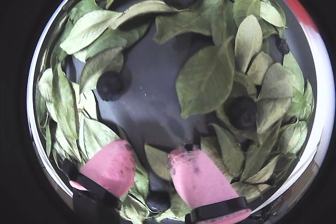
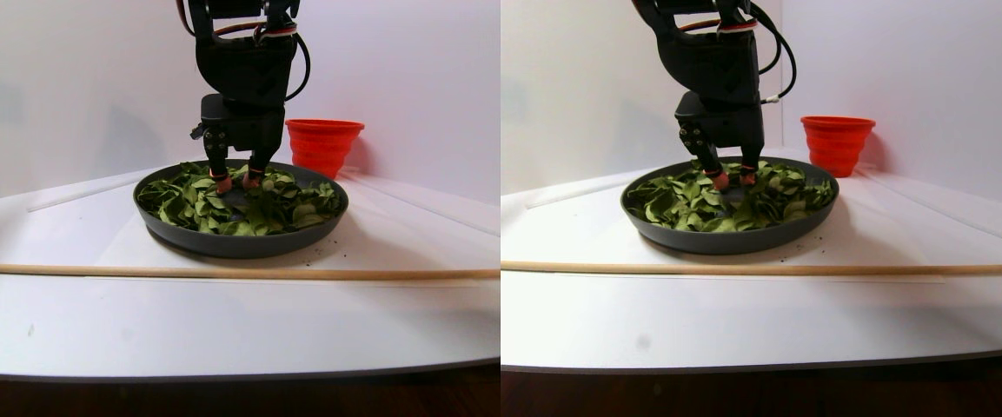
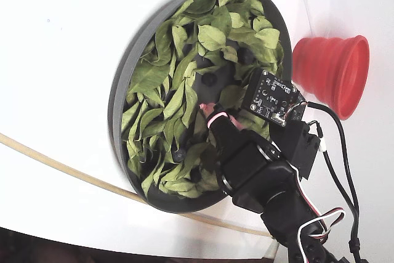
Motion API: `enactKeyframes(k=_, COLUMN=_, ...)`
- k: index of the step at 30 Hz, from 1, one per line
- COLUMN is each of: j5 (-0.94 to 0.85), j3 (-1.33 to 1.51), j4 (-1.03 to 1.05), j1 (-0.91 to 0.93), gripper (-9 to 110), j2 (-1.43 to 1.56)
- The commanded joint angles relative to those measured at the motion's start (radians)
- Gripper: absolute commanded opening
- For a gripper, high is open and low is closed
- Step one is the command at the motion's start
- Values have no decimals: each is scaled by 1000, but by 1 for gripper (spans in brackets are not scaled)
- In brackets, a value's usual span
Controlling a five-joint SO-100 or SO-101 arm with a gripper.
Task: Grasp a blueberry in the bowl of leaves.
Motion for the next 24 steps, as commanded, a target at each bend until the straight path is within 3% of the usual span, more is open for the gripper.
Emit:
enactKeyframes(k=1, j5=6, j3=-44, j4=-34, j1=-8, gripper=15, j2=0)
enactKeyframes(k=24, j5=44, j3=-117, j4=-98, j1=-31, gripper=19, j2=-74)
